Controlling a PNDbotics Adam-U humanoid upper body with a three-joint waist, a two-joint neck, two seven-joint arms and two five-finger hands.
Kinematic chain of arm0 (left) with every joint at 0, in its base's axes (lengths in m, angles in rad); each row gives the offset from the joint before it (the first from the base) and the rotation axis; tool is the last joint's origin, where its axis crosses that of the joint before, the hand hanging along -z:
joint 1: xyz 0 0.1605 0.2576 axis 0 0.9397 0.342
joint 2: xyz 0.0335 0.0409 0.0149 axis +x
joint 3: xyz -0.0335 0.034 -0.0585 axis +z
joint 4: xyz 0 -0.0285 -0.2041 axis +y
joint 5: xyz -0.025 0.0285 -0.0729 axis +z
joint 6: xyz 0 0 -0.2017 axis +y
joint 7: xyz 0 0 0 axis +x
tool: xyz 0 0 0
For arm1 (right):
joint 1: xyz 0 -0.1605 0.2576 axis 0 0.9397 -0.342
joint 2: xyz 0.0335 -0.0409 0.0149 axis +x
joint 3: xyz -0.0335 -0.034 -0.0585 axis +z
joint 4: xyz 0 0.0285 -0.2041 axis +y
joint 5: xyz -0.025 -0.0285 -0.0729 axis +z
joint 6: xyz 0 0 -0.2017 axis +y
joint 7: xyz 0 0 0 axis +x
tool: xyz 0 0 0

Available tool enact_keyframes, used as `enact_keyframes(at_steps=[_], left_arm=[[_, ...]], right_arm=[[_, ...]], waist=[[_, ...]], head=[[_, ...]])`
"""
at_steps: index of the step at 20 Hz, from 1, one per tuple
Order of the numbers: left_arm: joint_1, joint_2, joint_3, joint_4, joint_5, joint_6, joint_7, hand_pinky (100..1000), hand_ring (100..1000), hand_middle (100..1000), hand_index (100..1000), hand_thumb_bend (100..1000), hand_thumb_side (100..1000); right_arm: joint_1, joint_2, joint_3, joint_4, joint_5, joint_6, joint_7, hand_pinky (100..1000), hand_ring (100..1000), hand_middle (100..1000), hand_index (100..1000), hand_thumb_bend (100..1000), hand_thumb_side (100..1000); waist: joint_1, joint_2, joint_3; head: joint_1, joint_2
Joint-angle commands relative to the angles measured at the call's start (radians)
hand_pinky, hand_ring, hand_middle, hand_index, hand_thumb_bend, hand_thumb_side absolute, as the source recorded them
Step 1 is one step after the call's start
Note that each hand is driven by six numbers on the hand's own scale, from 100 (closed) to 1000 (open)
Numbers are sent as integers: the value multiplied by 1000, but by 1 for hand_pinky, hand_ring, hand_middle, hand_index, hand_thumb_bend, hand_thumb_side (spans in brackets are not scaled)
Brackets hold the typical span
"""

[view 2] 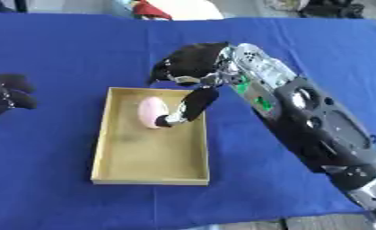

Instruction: Pick up objects on the table and place them in the box.

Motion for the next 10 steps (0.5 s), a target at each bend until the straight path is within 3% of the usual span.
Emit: enact_keyframes(at_steps=[1,4,10], left_arm=[[-6,6,2,-11,-1,-1,-3,708,651,664,821,100,840],[-4,7,2,-11,-2,-1,-3,709,651,664,821,100,839],[0,6,3,-8,-4,-1,-6,710,652,665,822,100,841]], right_arm=[[-25,-28,-10,-13,10,-9,-3,844,842,891,978,446,1000],[-28,-36,-15,-19,5,-7,-5,842,839,885,974,428,1000],[-16,-112,-45,-82,-56,19,-19,841,837,887,972,415,1000]], waist=[[3,-21,-1],[2,-23,-3],[0,-25,-12]], head=[[-3,8],[0,8],[8,8]])
